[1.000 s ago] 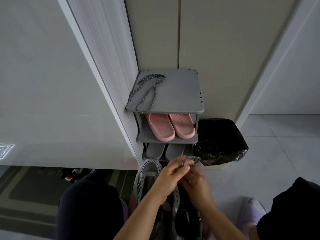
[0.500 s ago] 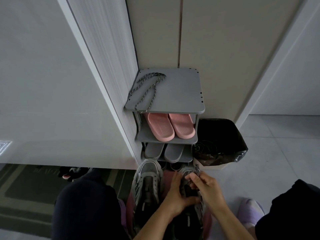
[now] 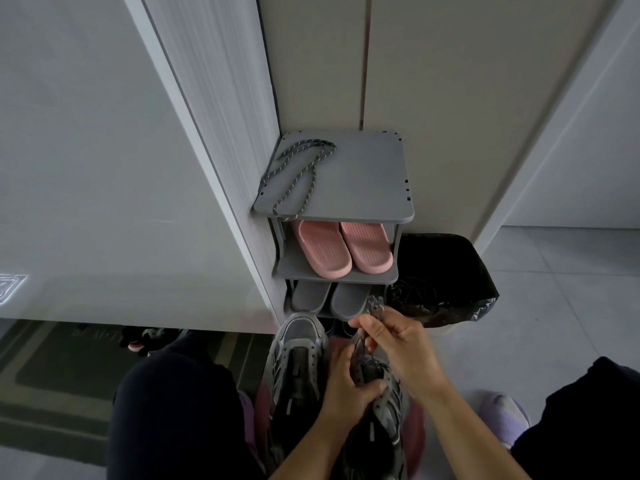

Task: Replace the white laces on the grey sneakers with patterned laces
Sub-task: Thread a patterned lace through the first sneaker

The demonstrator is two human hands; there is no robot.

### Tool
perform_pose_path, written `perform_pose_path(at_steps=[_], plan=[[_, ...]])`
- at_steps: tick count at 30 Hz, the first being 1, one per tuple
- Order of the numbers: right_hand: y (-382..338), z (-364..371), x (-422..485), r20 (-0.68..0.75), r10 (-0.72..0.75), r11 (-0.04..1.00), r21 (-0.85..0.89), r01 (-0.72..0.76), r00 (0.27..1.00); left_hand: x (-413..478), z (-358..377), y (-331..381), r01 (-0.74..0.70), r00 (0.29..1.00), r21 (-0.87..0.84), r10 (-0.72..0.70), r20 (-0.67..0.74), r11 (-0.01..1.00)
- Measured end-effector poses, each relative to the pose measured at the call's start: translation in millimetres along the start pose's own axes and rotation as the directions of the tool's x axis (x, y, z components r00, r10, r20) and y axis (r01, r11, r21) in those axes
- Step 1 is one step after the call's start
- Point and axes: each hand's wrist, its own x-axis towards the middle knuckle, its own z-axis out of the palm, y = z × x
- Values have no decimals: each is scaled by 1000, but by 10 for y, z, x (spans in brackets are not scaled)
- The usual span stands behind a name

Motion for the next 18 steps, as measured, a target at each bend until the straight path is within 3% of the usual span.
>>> perform_pose_path(at_steps=[3, 10, 12, 15, 18], plan=[[-22, -106, 56, -65, 57, 998, 2, -57, 996, 45, -74, 102, -62, 992, 1, 62, -111, 998], [-37, -415, 153, -355, 30, 987, -140, -85, 935, 160, -405, 526, -120, 985, -70, 110, -132, 990], [-99, -495, 180, -406, 51, 996, -44, -75, 913, 217, -492, 530, -90, 990, -36, 86, -109, 995], [-245, -564, 197, -355, 80, 989, 146, -29, 932, 205, -512, 507, -24, 1000, 69, 25, -9, 997], [-303, -527, 180, -193, 24, 999, -22, -29, 981, 123, -450, 555, -201, 975, 63, 206, -87, 978]])
